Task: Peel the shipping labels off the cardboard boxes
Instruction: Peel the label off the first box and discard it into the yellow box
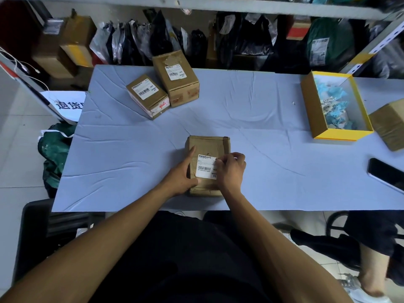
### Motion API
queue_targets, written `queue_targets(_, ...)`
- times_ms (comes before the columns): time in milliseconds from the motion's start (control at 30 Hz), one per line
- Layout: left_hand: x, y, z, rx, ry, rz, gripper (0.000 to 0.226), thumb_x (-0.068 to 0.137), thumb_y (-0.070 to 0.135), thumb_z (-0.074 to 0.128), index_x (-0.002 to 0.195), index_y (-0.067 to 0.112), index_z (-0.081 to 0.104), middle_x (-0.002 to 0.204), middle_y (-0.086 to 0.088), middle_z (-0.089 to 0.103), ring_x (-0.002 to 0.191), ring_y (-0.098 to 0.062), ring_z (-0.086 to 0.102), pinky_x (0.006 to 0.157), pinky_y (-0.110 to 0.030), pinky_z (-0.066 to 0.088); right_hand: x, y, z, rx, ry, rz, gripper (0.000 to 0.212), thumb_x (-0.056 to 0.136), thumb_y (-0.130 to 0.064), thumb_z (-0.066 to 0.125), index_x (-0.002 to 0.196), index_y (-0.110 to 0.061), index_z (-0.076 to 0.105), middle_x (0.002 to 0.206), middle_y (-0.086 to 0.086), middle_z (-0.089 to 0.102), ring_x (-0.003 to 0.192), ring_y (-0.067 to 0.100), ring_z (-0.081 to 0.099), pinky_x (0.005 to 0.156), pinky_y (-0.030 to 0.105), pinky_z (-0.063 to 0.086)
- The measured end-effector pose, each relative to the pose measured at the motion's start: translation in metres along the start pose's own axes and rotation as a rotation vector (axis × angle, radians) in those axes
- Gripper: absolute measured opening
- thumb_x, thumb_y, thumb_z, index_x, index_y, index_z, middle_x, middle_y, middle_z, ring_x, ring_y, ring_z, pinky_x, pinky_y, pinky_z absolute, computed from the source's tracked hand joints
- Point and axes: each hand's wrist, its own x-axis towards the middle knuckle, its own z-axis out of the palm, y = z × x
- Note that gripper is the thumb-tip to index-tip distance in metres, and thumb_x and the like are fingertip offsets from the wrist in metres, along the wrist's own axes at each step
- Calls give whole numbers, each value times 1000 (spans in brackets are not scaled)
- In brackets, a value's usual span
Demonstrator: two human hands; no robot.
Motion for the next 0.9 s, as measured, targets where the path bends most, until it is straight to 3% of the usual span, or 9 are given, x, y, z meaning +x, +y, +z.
queue_targets(67, 0, 0, 0, 5, -2, 3, 107, 78, 9, 69, 149, 55, 3, 130, 9, 57, 106, -12, 62, 95, -32, 53, -1, 1, -1, 25, 4, 4, 12, 85, -11, 52, 88, -9, 64, 125, 8, 44, 113, 27, 42, 92, 28, 36)
queue_targets(200, 0, 2, -1, 26, 3, 4, 106, 76, 12, 71, 148, 56, 7, 130, 6, 59, 104, -16, 63, 92, -35, 54, -2, 5, -5, 36, 19, -83, 23, 83, -13, 59, 105, -15, 62, 127, 11, 46, 111, 31, 48, 95, 39, 43)
queue_targets(333, 2, 4, -5, 67, 32, 24, 96, 73, 12, 73, 148, 45, 23, 127, 1, 61, 97, -14, 63, 78, -22, 53, 7, 14, -13, -7, -155, -123, 47, 85, -21, 64, 130, -27, 52, 143, 10, 39, 124, 27, 44, 102, 32, 37)
queue_targets(467, 3, 5, 4, 115, 102, 19, 85, 70, 16, 71, 140, 45, 32, 126, -2, 59, 97, -20, 62, 83, -33, 55, 0, 27, -15, 64, -284, -124, 64, 90, -29, 62, 147, -33, 33, 152, 8, 29, 138, 21, 34, 108, 29, 31)
queue_targets(567, 5, 6, 15, 85, 199, 35, 77, 72, 15, 71, 139, 38, 39, 131, -3, 58, 108, -22, 60, 93, -35, 51, -3, 30, -14, 95, -323, -133, 70, 92, -30, 61, 151, -33, 24, 157, 7, 19, 142, 19, 27, 104, 21, 24)
queue_targets(667, 7, 9, 20, 88, 275, 32, 69, 78, 16, 74, 140, 28, 45, 133, -5, 57, 117, -23, 55, 100, -34, 46, 0, 30, -13, 95, -348, -137, 75, 91, -30, 63, 152, -35, 19, 158, 9, 13, 143, 21, 25, 105, 22, 23)
queue_targets(900, 16, 25, 36, -35, 470, -75, 32, 90, 13, 64, 120, 21, 58, 119, -2, 62, 106, -18, 58, 82, -18, 37, 2, 31, -20, 68, -432, -158, 83, 90, -29, 66, 154, -29, 12, 158, 15, 4, 147, 24, 16, 107, 22, 19)
